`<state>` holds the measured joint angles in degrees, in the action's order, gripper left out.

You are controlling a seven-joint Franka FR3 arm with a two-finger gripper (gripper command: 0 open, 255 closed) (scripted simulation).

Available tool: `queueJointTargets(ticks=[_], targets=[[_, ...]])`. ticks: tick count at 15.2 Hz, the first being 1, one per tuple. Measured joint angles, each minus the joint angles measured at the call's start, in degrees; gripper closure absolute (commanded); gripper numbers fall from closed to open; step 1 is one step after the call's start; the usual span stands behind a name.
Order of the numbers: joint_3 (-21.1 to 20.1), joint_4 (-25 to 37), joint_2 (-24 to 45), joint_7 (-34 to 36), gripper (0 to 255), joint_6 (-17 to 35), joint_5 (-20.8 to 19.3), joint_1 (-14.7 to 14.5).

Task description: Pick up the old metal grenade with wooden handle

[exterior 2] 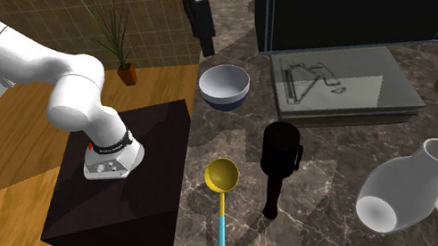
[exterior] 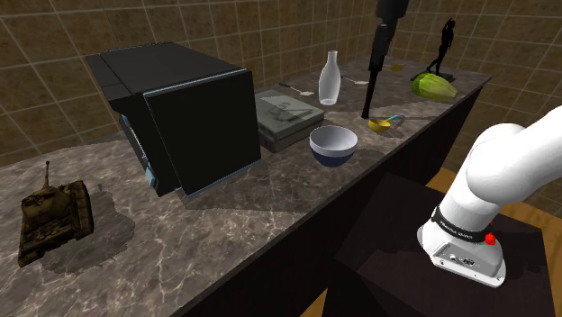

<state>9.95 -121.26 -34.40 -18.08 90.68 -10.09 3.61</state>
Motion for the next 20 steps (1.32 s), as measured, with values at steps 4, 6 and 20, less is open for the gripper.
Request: queueJointTargets(ticks=[4, 6, 20], targets=[[4.8, 6.1, 7.1, -4.8, 0, 0.4, 0.3, 0.6], [7.3, 9.6, 11.0, -7.5, 0, 0.4, 0.8, 0.9], [21.7, 44.0, 45.0, -28.4, 0, -7.4, 15.2, 8.9]])
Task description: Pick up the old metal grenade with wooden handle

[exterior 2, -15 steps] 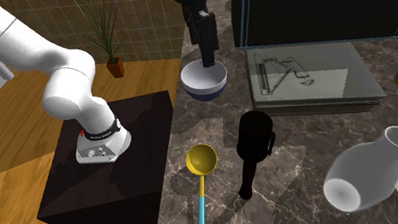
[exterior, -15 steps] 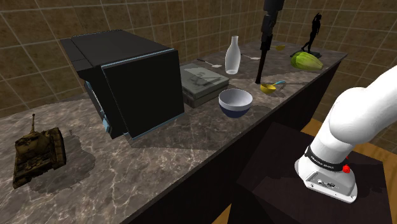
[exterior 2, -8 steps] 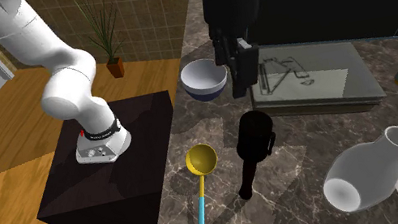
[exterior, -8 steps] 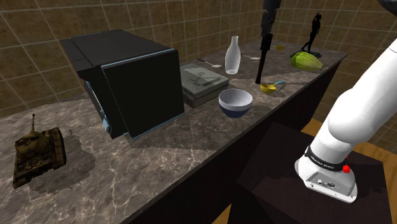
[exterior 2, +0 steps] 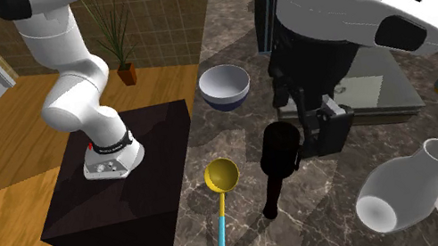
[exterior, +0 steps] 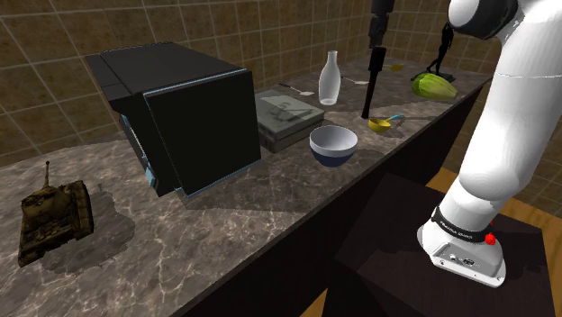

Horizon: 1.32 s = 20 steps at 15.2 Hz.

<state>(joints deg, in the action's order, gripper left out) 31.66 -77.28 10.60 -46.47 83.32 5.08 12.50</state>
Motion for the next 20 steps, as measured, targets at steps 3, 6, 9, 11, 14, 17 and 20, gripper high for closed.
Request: queueJointTargets(ticks=[3, 6, 9, 11, 14, 17, 20], targets=[[0.1, -0.1, 1.2, -0.5, 0, 0.9, 0.7, 0.4], [0.0, -3.9, 0.3, -0.3, 0, 3.9, 0.2, -0.1], [-0.1, -6.1, -0.2, -0.3, 255, 5.7, -0.1, -0.3], [-0.1, -6.4, -0.4, -0.3, 255, 5.9, -0.1, -0.3], [-0.1, -6.4, -0.4, -0.3, 255, 6.0, -0.1, -0.3], [-0.1, -6.3, -0.3, -0.3, 255, 5.9, -0.1, -0.3], [-0.1, -5.8, -0.1, -0.3, 255, 5.6, 0.0, -0.2]])
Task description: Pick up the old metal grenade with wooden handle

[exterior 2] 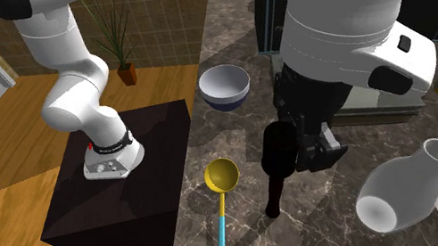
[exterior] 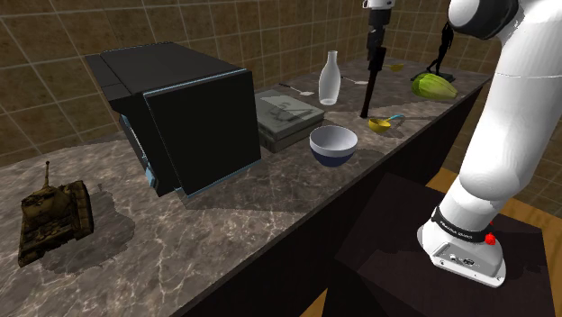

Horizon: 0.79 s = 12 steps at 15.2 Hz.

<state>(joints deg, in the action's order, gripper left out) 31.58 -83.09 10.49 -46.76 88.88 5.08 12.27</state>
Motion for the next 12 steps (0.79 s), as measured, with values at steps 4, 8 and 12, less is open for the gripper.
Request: queueJointTargets(ticks=[4, 8, 12], targets=[[0.1, 3.6, 0.8, -0.3, 255, -3.0, 0.4, 0.5], [0.3, 8.8, 2.3, -0.6, 255, -6.8, 1.2, 1.3], [0.5, 14.5, 4.3, -1.1, 255, -10.7, 2.3, 2.4]])
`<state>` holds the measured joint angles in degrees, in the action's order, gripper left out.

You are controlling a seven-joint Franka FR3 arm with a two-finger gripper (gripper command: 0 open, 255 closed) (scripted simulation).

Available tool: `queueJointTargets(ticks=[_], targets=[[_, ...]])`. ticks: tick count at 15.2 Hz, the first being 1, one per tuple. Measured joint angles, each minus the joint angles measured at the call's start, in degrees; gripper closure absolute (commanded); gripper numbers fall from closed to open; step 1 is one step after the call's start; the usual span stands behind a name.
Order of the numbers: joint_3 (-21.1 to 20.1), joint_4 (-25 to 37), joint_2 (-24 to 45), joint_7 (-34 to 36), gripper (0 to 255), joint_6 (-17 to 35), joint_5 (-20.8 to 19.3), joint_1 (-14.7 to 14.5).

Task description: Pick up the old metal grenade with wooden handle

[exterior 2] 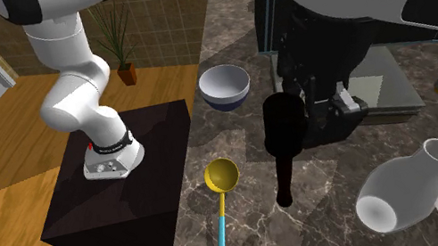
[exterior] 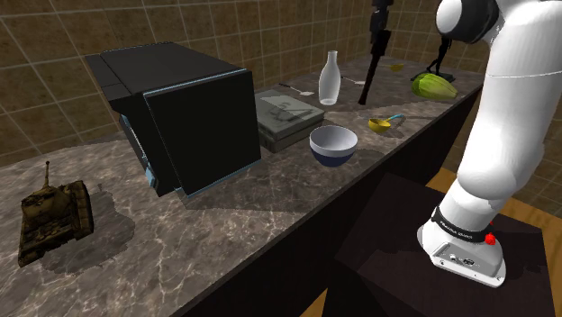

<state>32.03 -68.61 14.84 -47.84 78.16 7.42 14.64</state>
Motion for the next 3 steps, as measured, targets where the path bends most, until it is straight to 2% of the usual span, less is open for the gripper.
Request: queueJointTargets(ticks=[3], targets=[[0.1, 4.5, 1.6, -0.3, 255, -3.1, 0.9, 1.0]])
